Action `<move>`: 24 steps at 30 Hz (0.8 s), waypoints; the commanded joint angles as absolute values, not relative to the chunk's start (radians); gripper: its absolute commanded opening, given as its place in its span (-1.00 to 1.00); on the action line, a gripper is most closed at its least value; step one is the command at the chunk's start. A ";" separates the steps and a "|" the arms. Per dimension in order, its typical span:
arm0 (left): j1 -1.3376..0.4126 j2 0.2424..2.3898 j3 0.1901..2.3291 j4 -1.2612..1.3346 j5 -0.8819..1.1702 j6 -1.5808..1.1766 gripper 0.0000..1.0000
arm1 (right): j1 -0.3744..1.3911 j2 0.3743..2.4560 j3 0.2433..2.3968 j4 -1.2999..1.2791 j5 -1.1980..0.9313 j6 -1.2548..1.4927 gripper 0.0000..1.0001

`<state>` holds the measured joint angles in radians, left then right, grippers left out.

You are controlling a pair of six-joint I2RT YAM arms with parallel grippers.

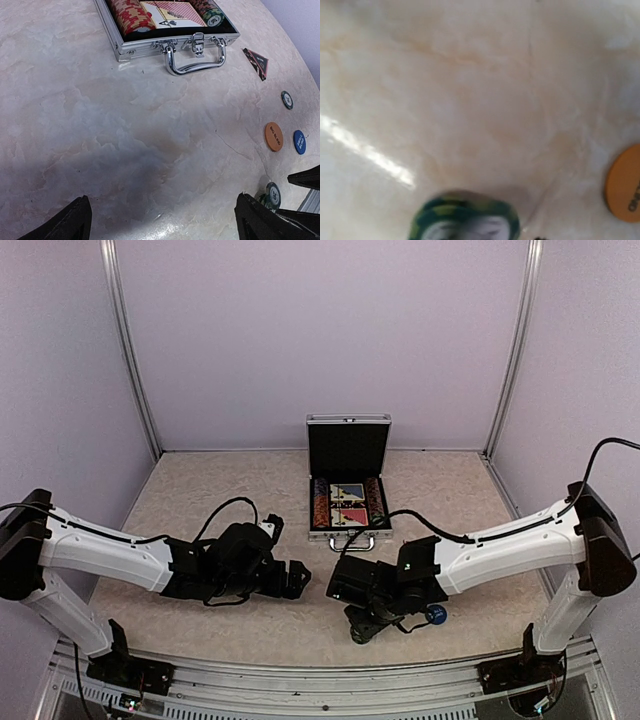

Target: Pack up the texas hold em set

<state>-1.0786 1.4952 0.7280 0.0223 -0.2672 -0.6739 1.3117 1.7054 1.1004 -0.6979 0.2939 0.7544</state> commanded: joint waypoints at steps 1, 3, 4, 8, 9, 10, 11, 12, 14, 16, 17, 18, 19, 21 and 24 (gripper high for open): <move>-1.081 1.490 0.736 0.025 -0.276 -0.669 0.98 | 1.309 1.717 1.131 -0.682 0.294 0.716 -0.09; -1.080 1.492 0.738 0.026 -0.274 -0.668 0.98 | 1.309 1.716 1.123 -0.676 0.286 0.719 -0.09; -1.079 1.492 0.738 0.026 -0.273 -0.667 0.98 | 1.309 1.717 1.119 -0.673 0.283 0.718 -0.08; -1.078 1.498 0.745 0.029 -0.270 -0.664 0.98 | 1.308 1.720 1.116 -0.676 0.284 0.720 -0.08; -1.078 1.500 0.747 0.029 -0.269 -0.664 0.98 | 1.308 1.716 1.116 -0.680 0.292 0.725 -0.07; -1.078 1.500 0.748 0.029 -0.269 -0.664 0.98 | 1.305 1.711 1.114 -0.684 0.303 0.730 -0.07; -1.078 1.503 0.749 0.030 -0.268 -0.663 0.98 | 1.300 1.707 1.114 -0.690 0.309 0.735 -0.06; -1.078 1.504 0.750 0.031 -0.269 -0.663 0.98 | 1.290 1.696 1.110 -0.691 0.312 0.740 -0.06; -1.078 1.507 0.749 0.031 -0.267 -0.663 0.98 | 1.268 1.681 1.098 -0.688 0.311 0.742 -0.03; -1.078 1.508 0.747 0.033 -0.267 -0.664 0.98 | 1.245 1.673 1.088 -0.689 0.313 0.749 -0.01; -1.078 1.508 0.745 0.035 -0.267 -0.664 0.98 | 1.233 1.670 1.084 -0.689 0.314 0.753 -0.01; -1.078 1.508 0.743 0.037 -0.266 -0.666 0.98 | 1.222 1.669 1.076 -0.684 0.316 0.755 -0.01; -1.078 1.508 0.740 0.039 -0.265 -0.666 0.98 | 1.209 1.669 1.070 -0.680 0.316 0.756 -0.01; -1.078 1.511 0.735 0.043 -0.263 -0.669 0.98 | 1.187 1.673 1.058 -0.668 0.314 0.756 -0.01; -1.078 1.510 0.729 0.045 -0.261 -0.673 0.98 | 1.166 1.685 1.048 -0.650 0.312 0.755 -0.01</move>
